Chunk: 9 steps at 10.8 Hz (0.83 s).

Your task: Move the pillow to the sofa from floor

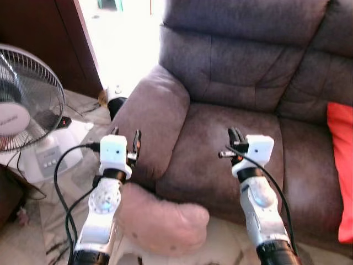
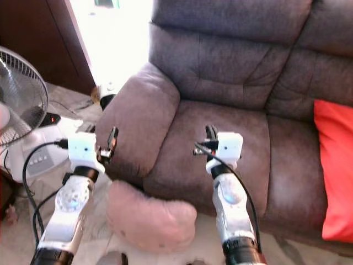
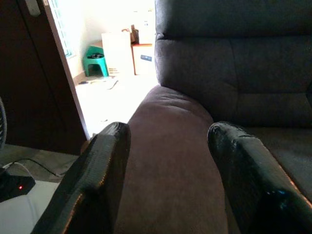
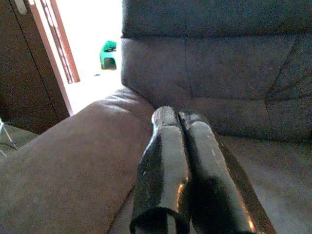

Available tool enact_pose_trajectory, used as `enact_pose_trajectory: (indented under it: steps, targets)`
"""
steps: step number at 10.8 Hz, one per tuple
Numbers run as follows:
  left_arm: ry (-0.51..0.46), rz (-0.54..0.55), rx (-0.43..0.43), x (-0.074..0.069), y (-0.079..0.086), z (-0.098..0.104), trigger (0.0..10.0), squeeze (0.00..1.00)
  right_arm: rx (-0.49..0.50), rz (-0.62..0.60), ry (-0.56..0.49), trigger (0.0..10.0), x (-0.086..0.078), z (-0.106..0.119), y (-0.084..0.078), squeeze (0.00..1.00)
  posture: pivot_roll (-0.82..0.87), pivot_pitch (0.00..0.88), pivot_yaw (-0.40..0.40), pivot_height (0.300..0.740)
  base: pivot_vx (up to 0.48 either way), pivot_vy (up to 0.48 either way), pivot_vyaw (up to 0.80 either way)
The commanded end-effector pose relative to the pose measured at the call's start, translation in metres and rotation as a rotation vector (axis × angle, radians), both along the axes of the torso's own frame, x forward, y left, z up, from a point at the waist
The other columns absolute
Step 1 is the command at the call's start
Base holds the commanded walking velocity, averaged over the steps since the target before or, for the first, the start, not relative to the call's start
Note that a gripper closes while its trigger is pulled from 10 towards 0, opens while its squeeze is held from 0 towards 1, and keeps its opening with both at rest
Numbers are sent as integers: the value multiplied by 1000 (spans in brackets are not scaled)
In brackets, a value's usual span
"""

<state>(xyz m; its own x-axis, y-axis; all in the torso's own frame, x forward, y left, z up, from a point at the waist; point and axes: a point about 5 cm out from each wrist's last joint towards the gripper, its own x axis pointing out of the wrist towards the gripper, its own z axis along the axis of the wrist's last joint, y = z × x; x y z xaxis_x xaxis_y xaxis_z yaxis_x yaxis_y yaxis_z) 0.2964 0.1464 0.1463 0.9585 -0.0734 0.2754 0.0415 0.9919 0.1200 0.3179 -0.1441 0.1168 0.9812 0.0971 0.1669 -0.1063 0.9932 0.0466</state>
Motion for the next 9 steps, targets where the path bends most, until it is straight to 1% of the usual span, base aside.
enact_pose_trajectory:
  steps: [1,9]
  targets:
    - [0,5,6,-2,1,0,10000,0,5,2,8,10000,-1,-2,0,0,141,166,-37,641,0,0,0]
    - [7,8,12,-1,1,0,10000,0,4,8,30,10000,-2,-6,1,0,143,169,-36,641,0,0,0]
